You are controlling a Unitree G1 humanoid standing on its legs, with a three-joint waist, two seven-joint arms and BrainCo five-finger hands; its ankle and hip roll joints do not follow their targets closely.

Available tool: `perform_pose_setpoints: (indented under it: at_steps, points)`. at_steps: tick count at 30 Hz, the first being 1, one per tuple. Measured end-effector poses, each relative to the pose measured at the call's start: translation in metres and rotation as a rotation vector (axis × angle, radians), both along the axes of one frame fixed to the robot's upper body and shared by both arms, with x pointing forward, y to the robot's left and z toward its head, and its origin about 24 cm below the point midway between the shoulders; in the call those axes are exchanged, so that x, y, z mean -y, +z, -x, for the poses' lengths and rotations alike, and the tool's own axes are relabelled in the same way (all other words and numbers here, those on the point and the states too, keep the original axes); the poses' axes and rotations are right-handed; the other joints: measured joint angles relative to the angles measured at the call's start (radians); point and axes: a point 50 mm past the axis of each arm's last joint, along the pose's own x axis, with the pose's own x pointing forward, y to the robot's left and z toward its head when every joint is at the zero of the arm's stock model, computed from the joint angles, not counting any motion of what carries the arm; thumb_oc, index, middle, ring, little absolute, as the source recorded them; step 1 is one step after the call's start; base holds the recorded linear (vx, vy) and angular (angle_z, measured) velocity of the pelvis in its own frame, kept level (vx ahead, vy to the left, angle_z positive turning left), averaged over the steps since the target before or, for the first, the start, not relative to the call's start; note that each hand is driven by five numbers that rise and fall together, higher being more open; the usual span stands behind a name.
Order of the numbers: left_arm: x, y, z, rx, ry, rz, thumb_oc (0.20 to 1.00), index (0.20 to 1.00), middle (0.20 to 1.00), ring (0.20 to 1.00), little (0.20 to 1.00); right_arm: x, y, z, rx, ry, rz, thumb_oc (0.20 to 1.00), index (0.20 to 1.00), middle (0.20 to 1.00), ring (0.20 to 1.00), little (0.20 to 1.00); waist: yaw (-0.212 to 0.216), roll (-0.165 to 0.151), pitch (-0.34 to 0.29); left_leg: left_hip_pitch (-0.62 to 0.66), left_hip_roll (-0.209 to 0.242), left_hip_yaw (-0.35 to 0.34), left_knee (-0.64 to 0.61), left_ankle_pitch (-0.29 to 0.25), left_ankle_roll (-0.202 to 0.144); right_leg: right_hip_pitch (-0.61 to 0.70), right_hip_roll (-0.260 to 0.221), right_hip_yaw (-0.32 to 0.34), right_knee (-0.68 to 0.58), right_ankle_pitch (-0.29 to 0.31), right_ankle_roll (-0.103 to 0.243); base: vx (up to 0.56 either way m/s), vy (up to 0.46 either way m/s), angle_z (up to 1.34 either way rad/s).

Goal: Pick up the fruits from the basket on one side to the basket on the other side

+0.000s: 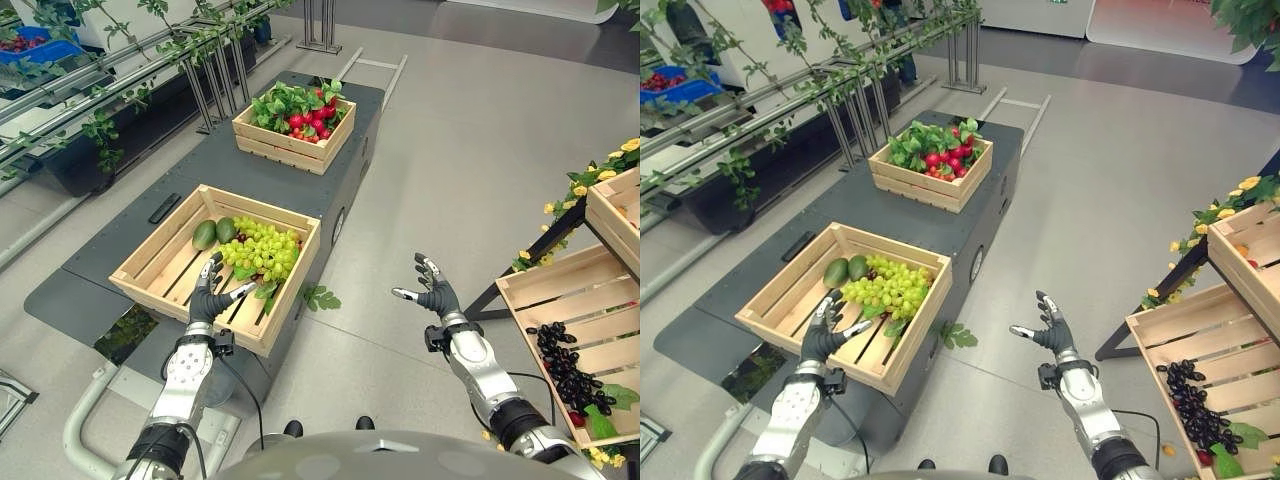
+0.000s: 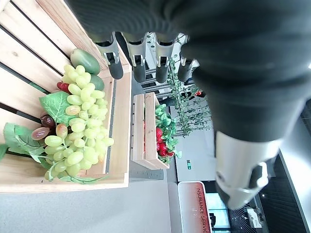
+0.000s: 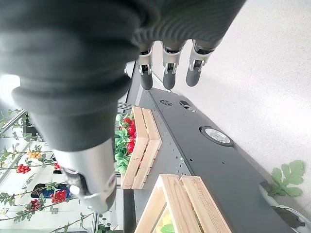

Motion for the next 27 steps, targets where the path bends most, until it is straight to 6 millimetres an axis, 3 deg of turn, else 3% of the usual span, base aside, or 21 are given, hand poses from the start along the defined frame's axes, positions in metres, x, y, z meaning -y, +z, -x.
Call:
perform_pose_setpoints:
  at_steps: [27]
  points:
    - [0.0035,-0.0013,0.0001,-0.002,-0.007,0.022,1.0,1.0,1.0,1.0,1.0,0.0008,-0.0027,0.0036,-0.012,-0.003,-0.001,1.0,1.0,1.0,1.0,1.0,0.0,0.0,0.0,0.0,0.002,0.0,0.0,-0.002,-0.001,0.0,0.002,0.001,0.0,-0.001,-0.001,0.0,0.0,0.0]
